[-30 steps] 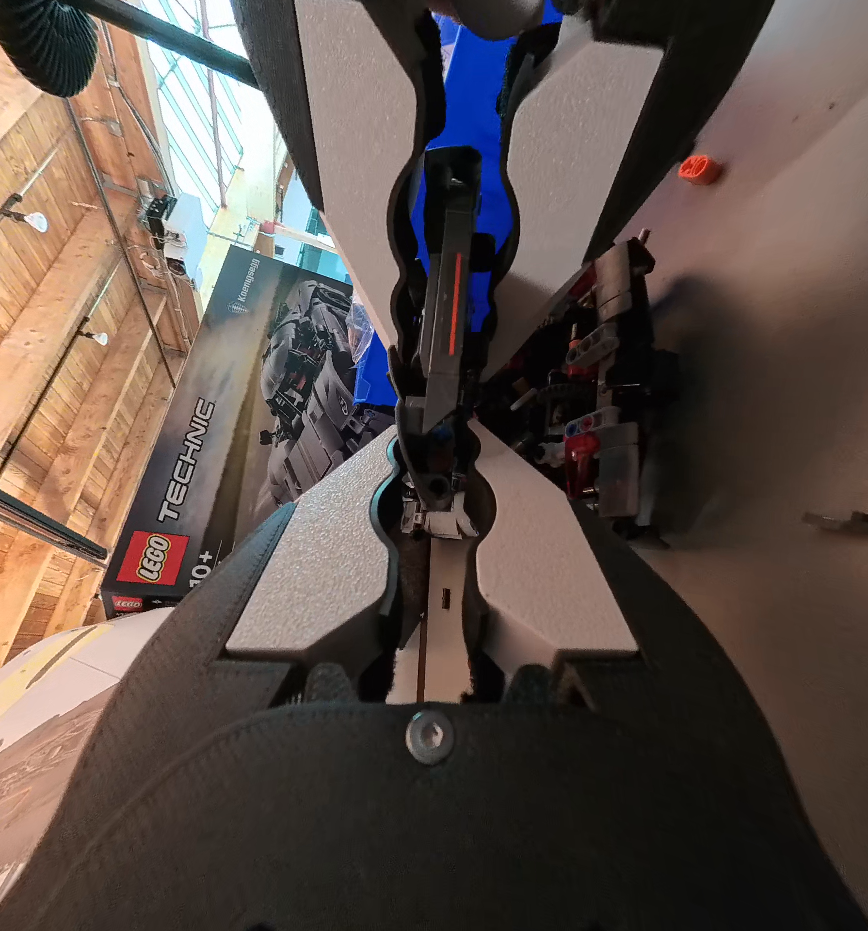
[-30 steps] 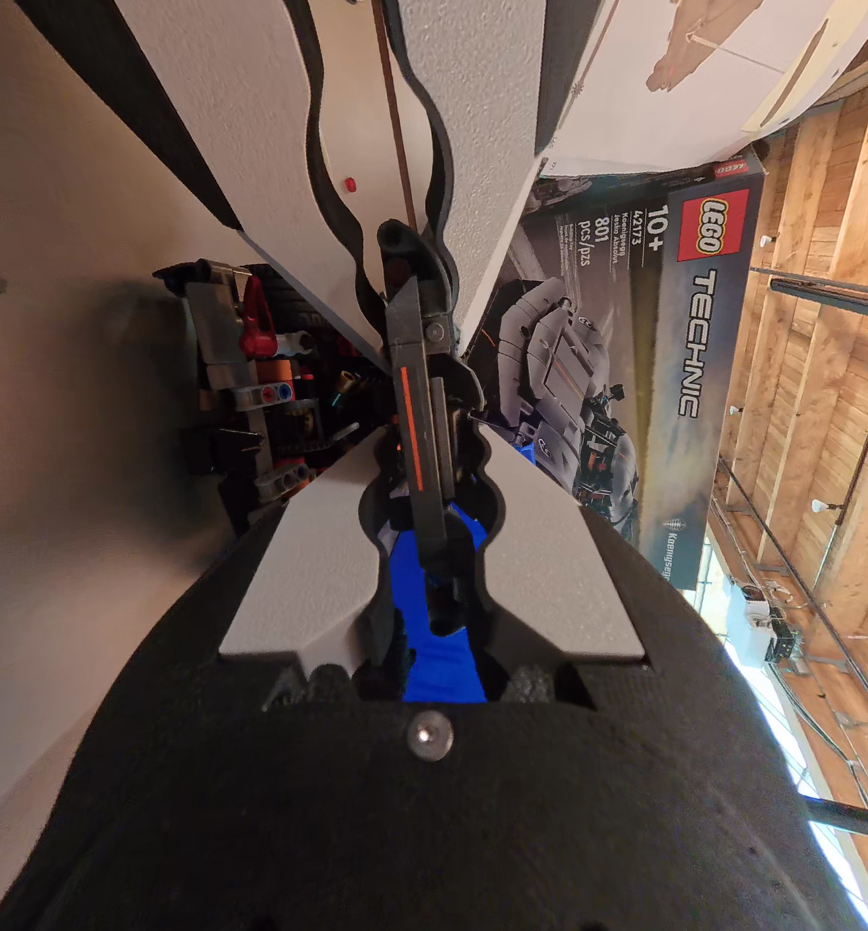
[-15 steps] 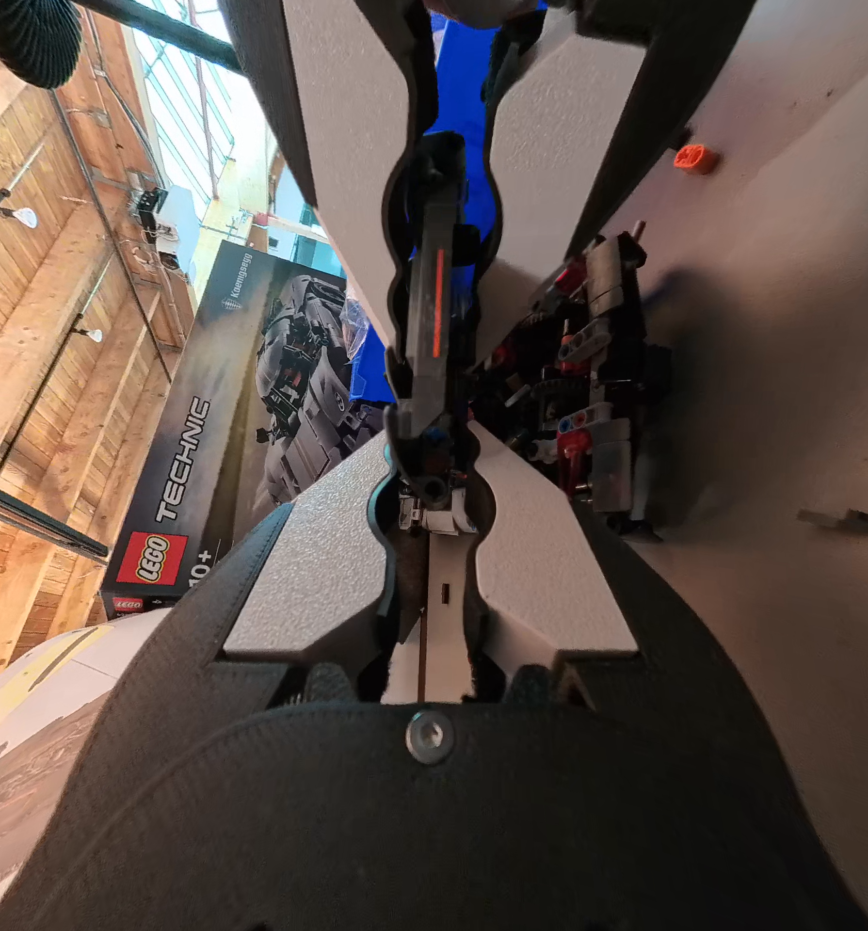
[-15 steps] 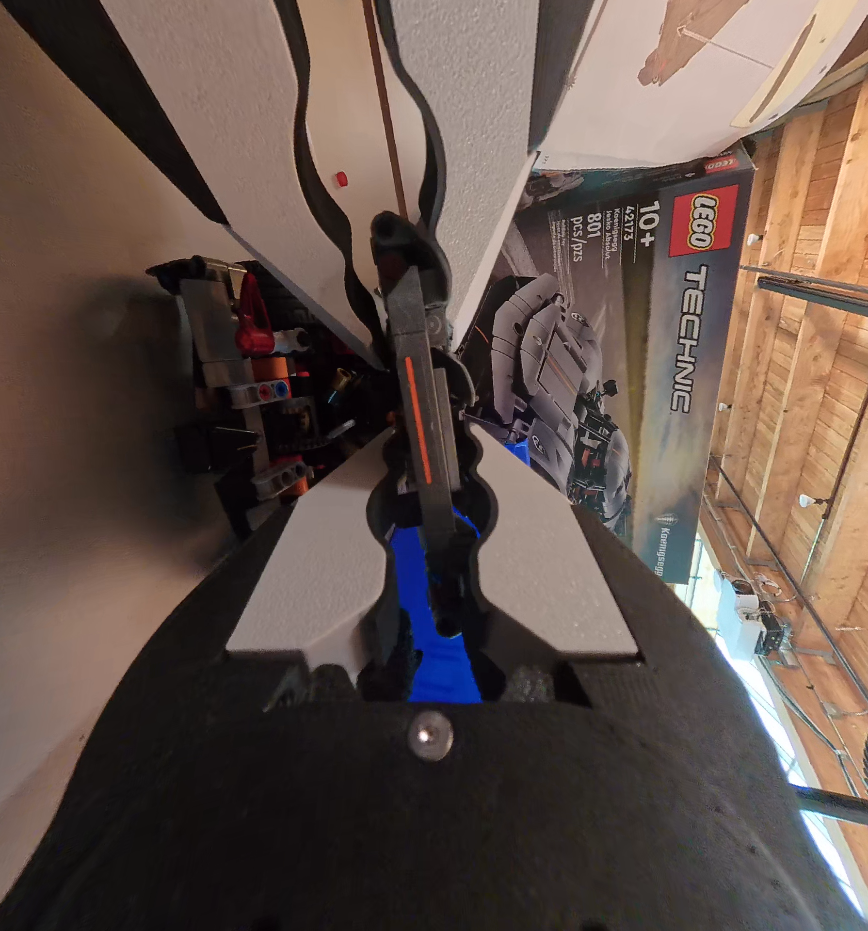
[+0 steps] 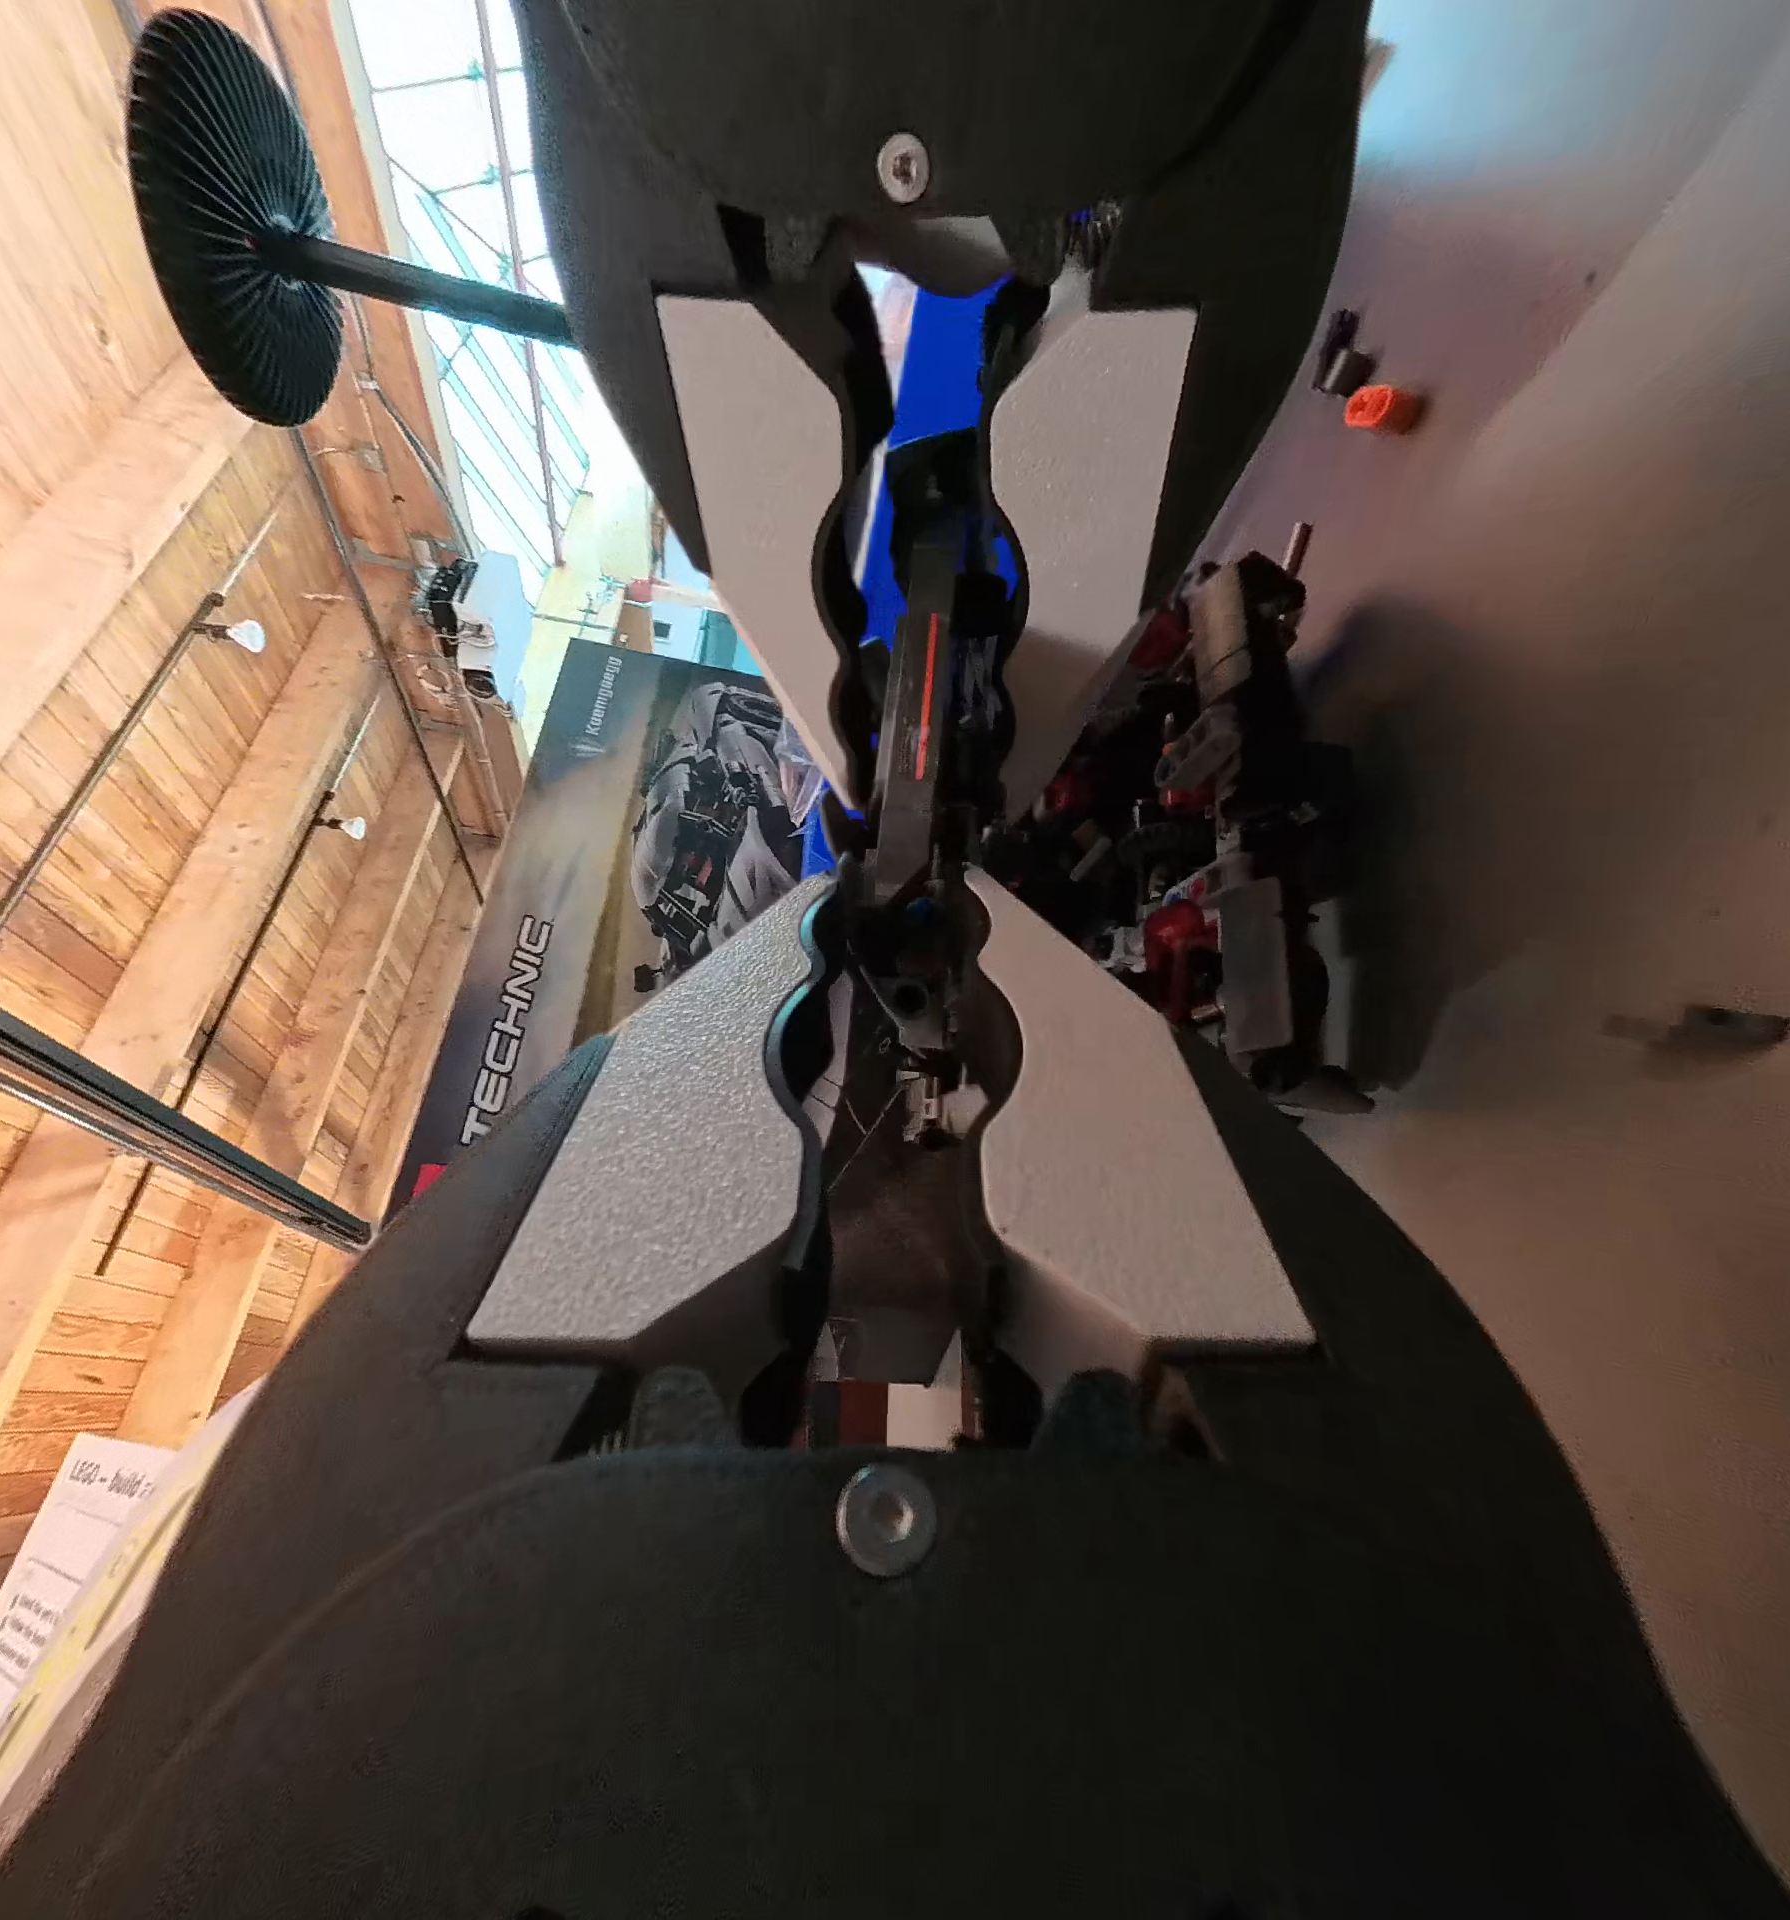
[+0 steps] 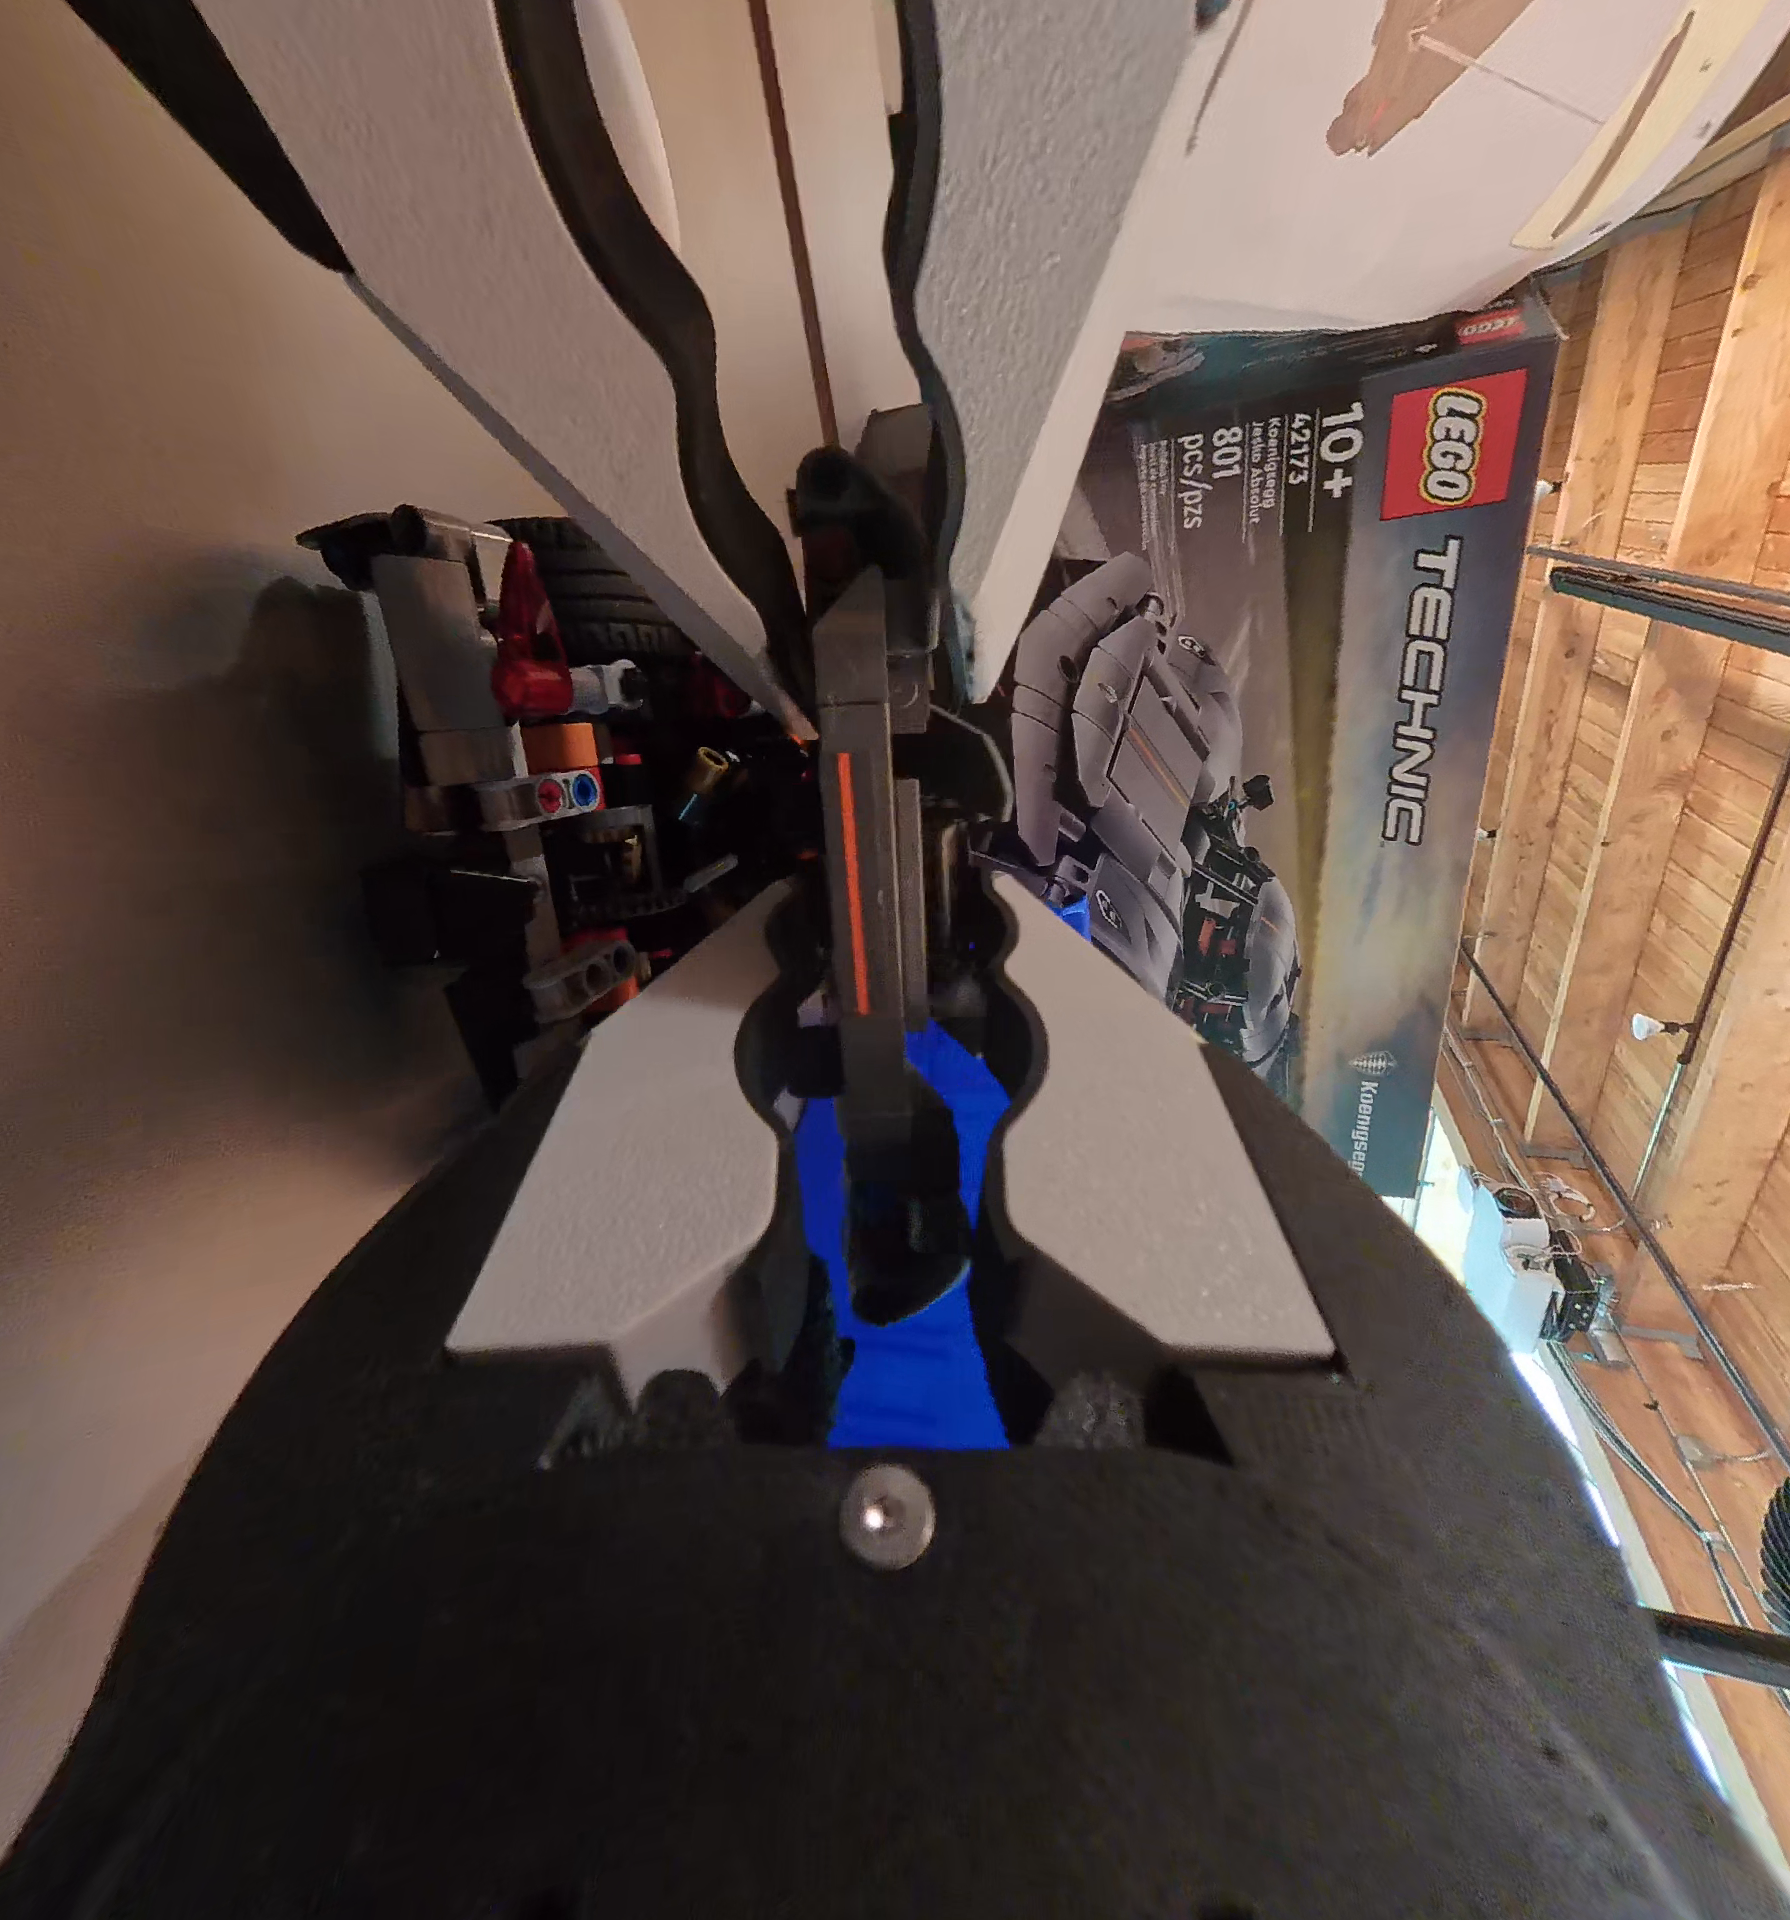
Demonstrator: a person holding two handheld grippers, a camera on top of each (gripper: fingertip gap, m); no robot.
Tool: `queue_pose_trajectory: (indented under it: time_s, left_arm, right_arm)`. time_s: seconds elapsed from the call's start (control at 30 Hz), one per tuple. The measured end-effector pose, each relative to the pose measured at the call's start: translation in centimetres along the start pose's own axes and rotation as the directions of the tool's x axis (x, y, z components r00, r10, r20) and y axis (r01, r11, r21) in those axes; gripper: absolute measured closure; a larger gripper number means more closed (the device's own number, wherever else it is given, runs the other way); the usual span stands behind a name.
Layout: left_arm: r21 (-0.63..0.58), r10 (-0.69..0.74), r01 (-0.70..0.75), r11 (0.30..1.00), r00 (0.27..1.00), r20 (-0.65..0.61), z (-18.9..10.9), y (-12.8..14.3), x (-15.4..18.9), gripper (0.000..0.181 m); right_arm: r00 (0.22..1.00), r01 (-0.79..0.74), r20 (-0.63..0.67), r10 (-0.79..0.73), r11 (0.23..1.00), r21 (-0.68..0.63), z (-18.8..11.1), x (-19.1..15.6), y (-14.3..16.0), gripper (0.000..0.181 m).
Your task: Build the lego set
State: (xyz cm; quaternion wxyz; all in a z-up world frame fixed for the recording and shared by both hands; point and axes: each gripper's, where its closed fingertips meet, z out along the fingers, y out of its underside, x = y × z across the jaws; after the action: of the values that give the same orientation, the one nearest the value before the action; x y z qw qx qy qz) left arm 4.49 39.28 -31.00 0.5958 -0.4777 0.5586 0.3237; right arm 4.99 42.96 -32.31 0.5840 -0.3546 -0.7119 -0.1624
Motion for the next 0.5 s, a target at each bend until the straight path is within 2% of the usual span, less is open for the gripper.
queue_pose_trajectory:
  time_s: [0.17, 0.33, 0.5]
  left_arm:
    - [-0.01, 0.011, -0.011, 1.0, 1.0, -0.006, 0.05, 0.13, 0.14, 0.166]
    - [-0.033, 0.037, -0.037, 0.999, 0.999, 0.007, 0.2, 0.26, 0.25, 0.166]
    - [-0.042, 0.038, -0.038, 0.998, 0.999, 0.016, 0.26, 0.38, 0.13, 0.165]
  right_arm:
    - [1.0, 0.006, 0.0, -0.006, 1.0, -0.001, 0.05, -0.04, 0.03, 0.153]
    - [1.0, 0.028, -0.008, -0.029, 0.999, -0.023, 0.22, -0.14, 0.24, 0.145]
    - [0.999, 0.031, -0.016, -0.031, 0.999, -0.026, 0.22, 0.0, 0.3, 0.148]
